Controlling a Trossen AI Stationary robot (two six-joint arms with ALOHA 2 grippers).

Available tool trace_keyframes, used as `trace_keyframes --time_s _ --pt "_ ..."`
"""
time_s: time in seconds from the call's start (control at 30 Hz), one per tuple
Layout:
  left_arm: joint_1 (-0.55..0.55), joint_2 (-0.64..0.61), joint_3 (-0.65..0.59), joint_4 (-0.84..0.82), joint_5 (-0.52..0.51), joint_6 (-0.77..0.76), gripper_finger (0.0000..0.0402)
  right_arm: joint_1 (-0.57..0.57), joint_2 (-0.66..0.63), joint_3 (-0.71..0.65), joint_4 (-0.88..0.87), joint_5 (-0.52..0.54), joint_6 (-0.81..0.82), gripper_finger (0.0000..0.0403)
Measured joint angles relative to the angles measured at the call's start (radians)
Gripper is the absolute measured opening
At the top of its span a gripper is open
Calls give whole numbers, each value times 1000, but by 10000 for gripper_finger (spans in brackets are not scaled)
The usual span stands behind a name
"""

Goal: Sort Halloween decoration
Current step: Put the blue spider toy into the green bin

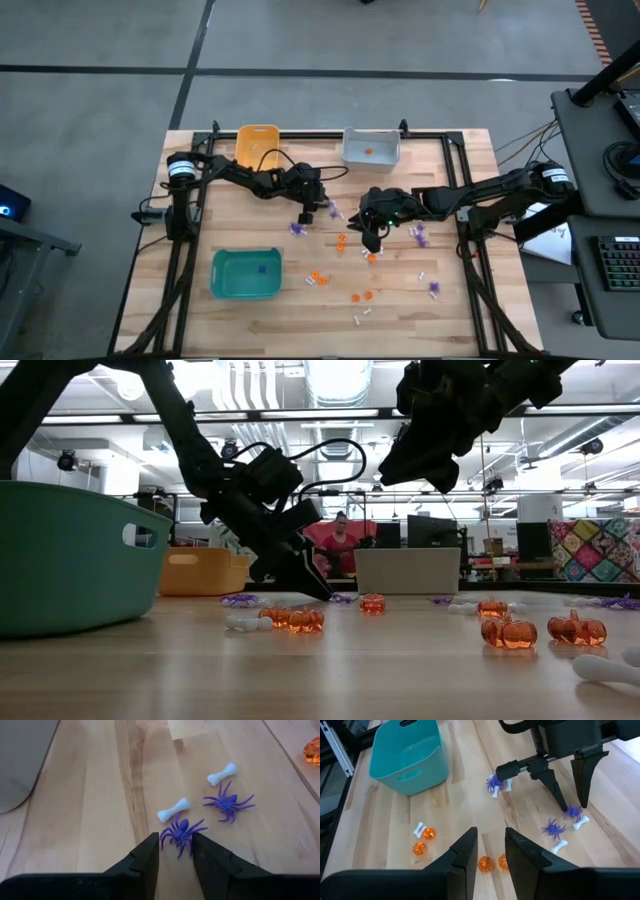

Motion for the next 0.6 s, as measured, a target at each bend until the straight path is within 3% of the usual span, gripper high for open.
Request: trace_keyframes --time_s 0.6 --pt "-1 1 0 -4 -14 0 2 0 0 0 0 16 1 90"
